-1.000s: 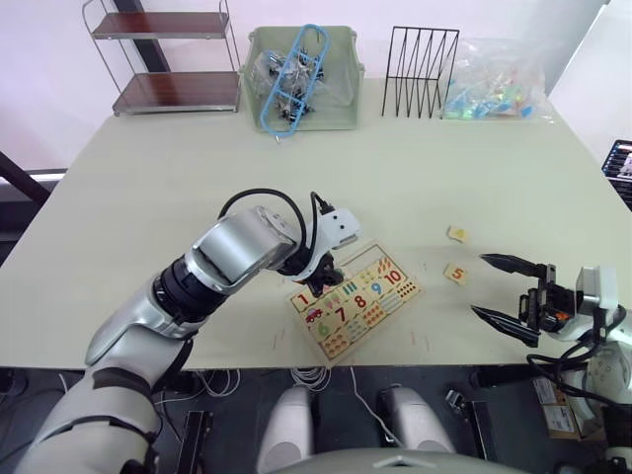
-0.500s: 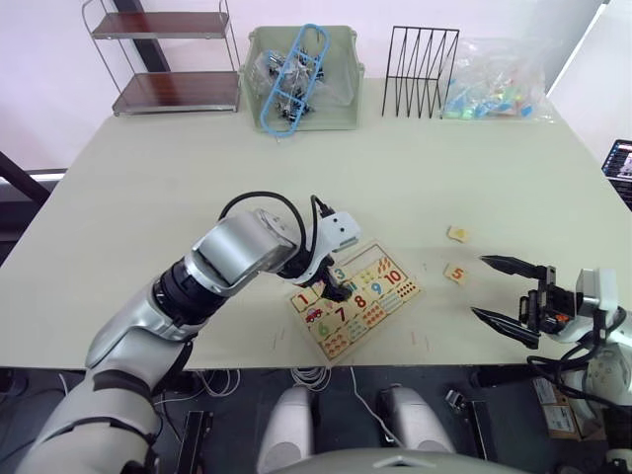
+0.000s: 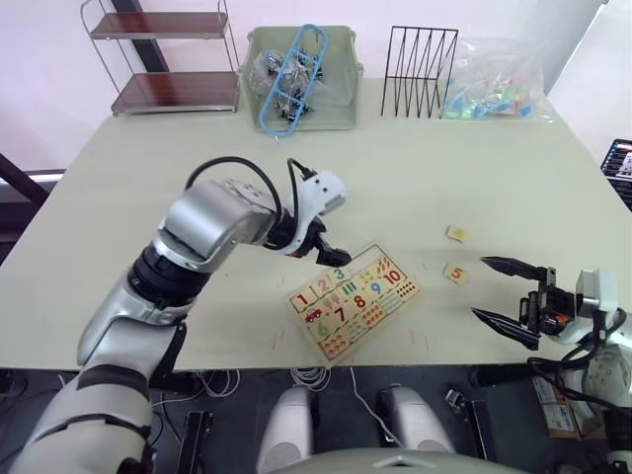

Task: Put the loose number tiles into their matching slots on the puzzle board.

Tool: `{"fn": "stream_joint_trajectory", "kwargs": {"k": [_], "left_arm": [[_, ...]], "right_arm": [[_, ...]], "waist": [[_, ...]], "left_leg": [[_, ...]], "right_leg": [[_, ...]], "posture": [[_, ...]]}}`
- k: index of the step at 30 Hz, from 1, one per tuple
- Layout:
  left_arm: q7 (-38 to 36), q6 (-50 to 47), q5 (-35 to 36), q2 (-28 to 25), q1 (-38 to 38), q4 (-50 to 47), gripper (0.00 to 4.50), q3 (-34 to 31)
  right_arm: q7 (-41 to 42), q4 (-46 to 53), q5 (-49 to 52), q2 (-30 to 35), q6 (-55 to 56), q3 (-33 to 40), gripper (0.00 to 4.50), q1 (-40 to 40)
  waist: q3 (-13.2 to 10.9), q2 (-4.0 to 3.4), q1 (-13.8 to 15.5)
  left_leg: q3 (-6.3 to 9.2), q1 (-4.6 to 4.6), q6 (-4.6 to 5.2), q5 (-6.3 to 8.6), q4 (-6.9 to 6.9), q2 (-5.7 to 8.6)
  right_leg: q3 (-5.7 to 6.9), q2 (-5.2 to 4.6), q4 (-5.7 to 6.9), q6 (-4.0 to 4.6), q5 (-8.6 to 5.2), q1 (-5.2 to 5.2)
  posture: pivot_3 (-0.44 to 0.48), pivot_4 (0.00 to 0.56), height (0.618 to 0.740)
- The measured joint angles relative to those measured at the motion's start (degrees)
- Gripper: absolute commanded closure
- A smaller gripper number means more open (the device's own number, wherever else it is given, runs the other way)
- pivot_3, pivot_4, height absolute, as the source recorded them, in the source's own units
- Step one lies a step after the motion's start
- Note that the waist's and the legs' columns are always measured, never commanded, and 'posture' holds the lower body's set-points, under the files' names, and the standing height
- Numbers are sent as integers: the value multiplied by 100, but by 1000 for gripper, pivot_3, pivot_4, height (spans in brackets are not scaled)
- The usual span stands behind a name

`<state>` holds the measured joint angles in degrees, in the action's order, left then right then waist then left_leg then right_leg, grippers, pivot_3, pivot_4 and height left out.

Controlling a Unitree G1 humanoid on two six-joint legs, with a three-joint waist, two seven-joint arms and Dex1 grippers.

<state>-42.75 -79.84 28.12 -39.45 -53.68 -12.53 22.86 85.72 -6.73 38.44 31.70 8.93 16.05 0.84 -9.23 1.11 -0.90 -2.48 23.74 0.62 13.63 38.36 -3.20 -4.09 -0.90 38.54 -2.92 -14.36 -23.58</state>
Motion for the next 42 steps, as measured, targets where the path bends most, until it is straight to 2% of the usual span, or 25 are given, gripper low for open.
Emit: {"fn": "stream_joint_trajectory", "kwargs": {"k": [8,13,18,21,22,23,33,42], "left_arm": [[-753,1263,39,-423,623,4,10,-224],[-1047,2459,-13,-388,1302,147,10,-609],[-1437,3592,-250,-441,1919,438,2211,-762],[-1749,3964,-412,-627,2236,524,3877,-761],[-1803,3988,-433,-647,2277,531,4222,-760],[-1874,4019,-436,-647,2318,531,4376,-760],[-2117,4025,-569,-588,2455,529,4376,-678],[-2077,4112,-908,-329,2454,600,4376,-535]], "right_arm": [[2,4,1,2,-7,-1,0,10],[-4,5,1,2,-11,-1,0,10],[-32,25,3,2,-22,-1,0,-24],[-72,87,4,2,-94,-1,0,-57],[-77,102,5,2,-109,-1,0,-59],[-83,116,6,2,-119,-1,0,-59],[-102,172,32,25,-130,24,0,-213],[-128,172,35,40,-126,72,0,-231]], "waist": [[0,0,11],[0,0,15],[0,0,17],[0,0,15],[0,-1,16],[0,0,20],[0,-1,23],[0,0,23]], "left_leg": [[-1,1,0,0,0,0],[-2,1,0,0,1,-1],[-4,1,0,0,1,-1],[-4,1,0,0,1,-1],[-4,0,0,0,0,-1],[-4,1,0,0,1,-1],[-4,0,0,0,1,-1],[-4,0,0,0,1,-1]], "right_leg": [[0,-1,0,0,0,0],[0,-2,0,1,0,0],[0,-2,0,2,0,0],[0,-2,0,2,0,0],[0,-2,0,2,-1,0],[0,-2,0,2,-1,0],[0,-2,-1,1,-1,0],[0,-2,-1,1,-1,0]], "posture": [[0,150,740],[0,150,740],[0,150,740],[0,150,740],[0,150,740],[0,150,740],[0,150,740],[0,150,740]]}}
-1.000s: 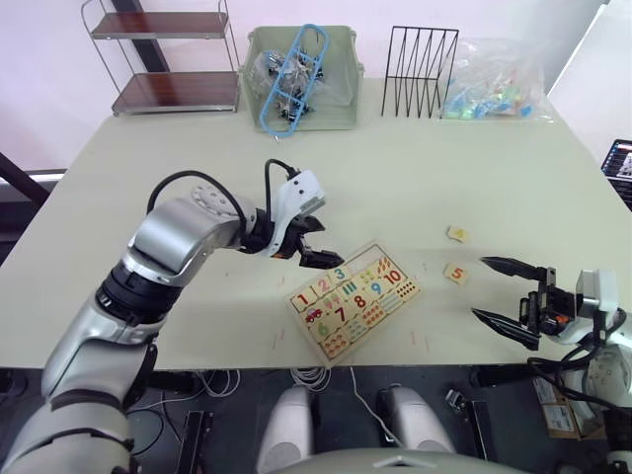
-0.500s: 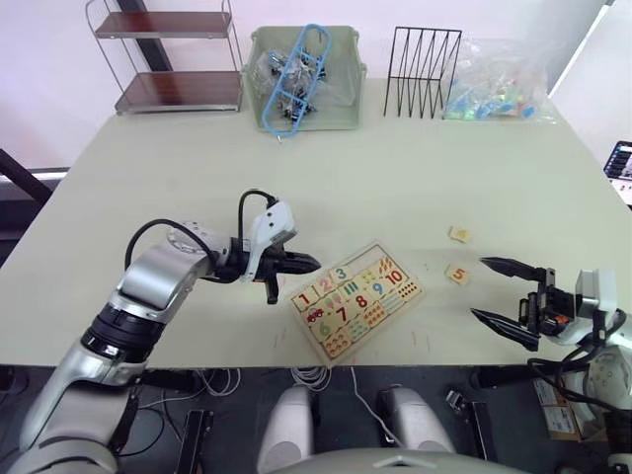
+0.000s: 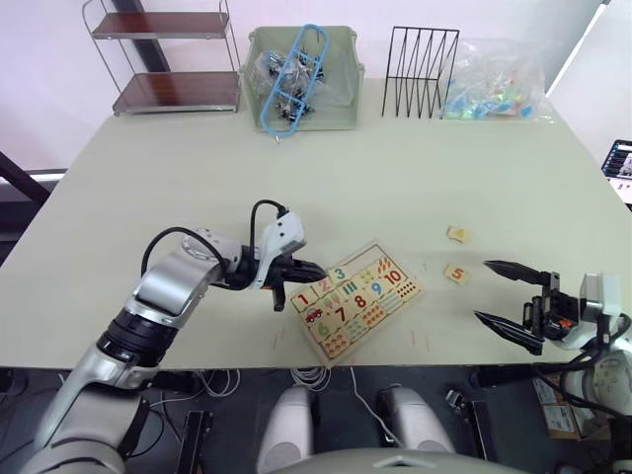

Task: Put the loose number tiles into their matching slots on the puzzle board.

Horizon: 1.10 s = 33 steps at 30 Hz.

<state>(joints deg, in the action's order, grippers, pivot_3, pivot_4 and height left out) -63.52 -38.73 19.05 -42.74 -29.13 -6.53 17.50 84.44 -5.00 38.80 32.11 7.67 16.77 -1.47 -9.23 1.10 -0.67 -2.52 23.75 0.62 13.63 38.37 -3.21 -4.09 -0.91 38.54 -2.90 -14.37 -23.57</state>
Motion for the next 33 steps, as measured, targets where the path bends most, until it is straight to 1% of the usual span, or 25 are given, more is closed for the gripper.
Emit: {"fn": "stream_joint_trajectory", "kwargs": {"k": [11,33], "left_arm": [[3,32,-209,71,2,44,4376,87],[7,16,-309,222,51,37,4376,108]], "right_arm": [[-1,-4,17,63,11,24,0,-43],[-128,-27,14,163,-110,162,0,-210]], "waist": [[0,0,0],[0,0,-1]], "left_leg": [[0,0,0,0,0,0],[0,0,0,0,0,0]], "right_leg": [[0,0,0,0,0,0],[0,0,0,0,0,0]], "posture": [[0,150,740],[0,150,740]]}}
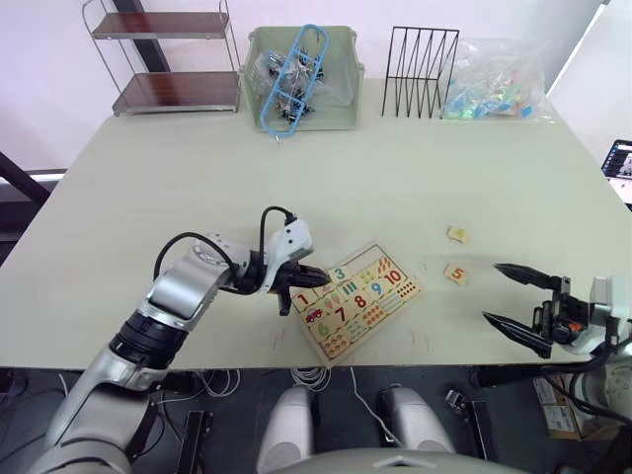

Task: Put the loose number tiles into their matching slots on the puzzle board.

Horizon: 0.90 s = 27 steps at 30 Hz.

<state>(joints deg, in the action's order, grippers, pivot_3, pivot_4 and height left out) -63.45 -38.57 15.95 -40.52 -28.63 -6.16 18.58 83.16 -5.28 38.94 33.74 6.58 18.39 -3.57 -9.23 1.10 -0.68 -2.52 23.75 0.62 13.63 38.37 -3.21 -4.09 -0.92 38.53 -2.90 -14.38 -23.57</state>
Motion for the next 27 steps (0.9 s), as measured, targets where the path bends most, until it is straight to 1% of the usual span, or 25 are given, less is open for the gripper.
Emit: {"fn": "stream_joint_trajectory", "kwargs": {"k": [11,27], "left_arm": [[0,1,-32,136,12,-3,4376,12],[-31,17,14,142,87,-26,4376,-21]], "right_arm": [[0,113,2,9,-91,2,0,-55],[53,116,2,9,-104,17,0,-61]], "waist": [[0,0,0],[0,0,-1]], "left_leg": [[0,0,0,0,0,0],[0,-1,0,0,0,0]], "right_leg": [[0,0,0,0,0,0],[0,0,0,0,0,0]], "posture": [[0,150,740],[0,150,740]]}}
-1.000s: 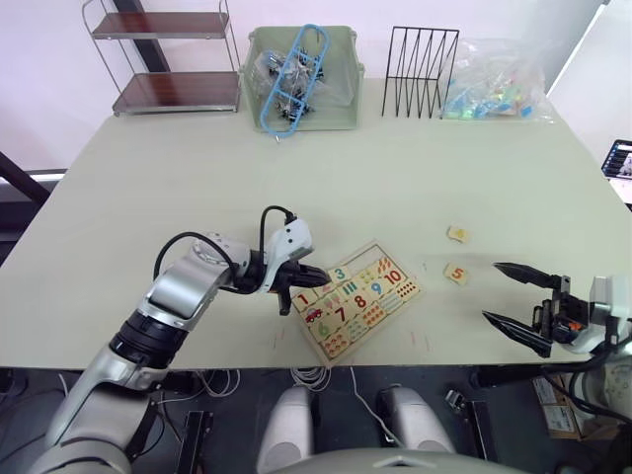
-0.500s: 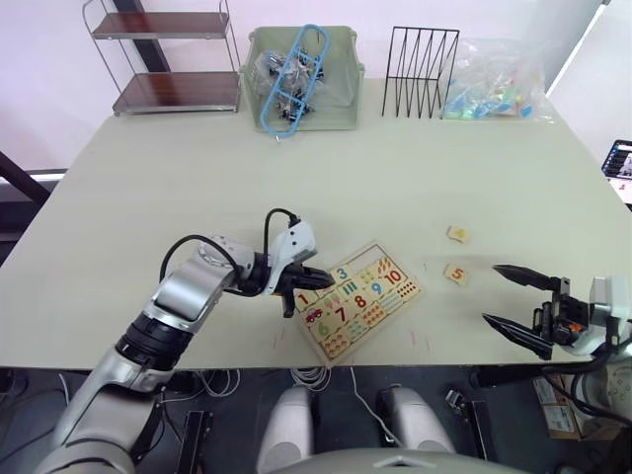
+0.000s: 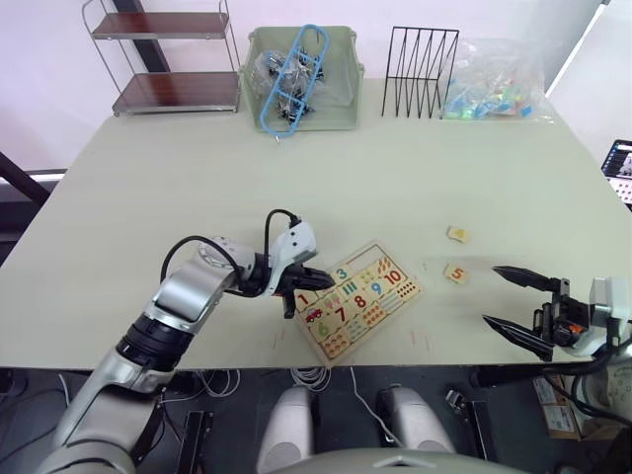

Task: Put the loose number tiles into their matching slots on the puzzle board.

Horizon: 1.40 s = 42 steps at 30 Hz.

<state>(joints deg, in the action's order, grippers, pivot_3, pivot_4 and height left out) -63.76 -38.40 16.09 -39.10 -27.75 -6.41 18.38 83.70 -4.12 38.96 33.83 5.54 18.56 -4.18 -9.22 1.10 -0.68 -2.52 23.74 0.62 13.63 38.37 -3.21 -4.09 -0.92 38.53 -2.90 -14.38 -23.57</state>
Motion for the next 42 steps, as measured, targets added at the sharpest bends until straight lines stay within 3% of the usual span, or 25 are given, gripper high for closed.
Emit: {"fn": "stream_joint_trajectory", "kwargs": {"k": [4,14,24,31,35,41,42], "left_arm": [[-75,-11,229,0,150,-39,4376,-161],[-67,-102,889,-224,546,-167,4376,-1302],[403,905,1102,-58,2064,-488,4376,-2491],[666,931,1427,26,2829,-662,4376,-3141],[637,1225,1422,23,3292,-641,3172,-3355],[513,1944,1349,67,4055,-330,197,-3936],[510,2000,1360,87,4115,-315,30,-4004]], "right_arm": [[17,-6,0,0,6,7,0,-8],[-48,-139,-58,-1,116,62,0,-39],[-317,-470,-250,121,225,199,0,76],[-566,-835,-431,276,224,332,0,44],[-717,-972,-509,333,218,427,0,-12],[-1147,-1416,-762,399,245,541,0,-93],[-1179,-1463,-782,413,262,562,0,-92]], "waist": [[0,0,-1],[0,0,-13],[1,-1,5],[1,-1,-16],[1,0,-18],[1,0,-12],[1,0,-9]], "left_leg": [[0,0,0,0,0,0],[-1,-1,0,0,-1,-2],[-8,-2,0,0,-1,-4],[-10,-4,0,0,-2,-5],[-11,-4,0,0,-3,-6],[-17,-4,0,1,-3,-6],[-18,-4,0,1,-3,-6]], "right_leg": [[0,0,0,0,0,0],[0,-1,0,0,0,0],[-1,-6,-2,12,-6,0],[-2,-6,-2,15,-8,-1],[-2,-6,-2,20,-11,-1],[-4,-10,-5,24,-14,-3],[-4,-10,-7,23,-14,-4]], "posture": [[0,150,740],[0,150,740],[0,150,740],[0,150,740],[0,150,740],[0,150,740],[0,150,740]]}}
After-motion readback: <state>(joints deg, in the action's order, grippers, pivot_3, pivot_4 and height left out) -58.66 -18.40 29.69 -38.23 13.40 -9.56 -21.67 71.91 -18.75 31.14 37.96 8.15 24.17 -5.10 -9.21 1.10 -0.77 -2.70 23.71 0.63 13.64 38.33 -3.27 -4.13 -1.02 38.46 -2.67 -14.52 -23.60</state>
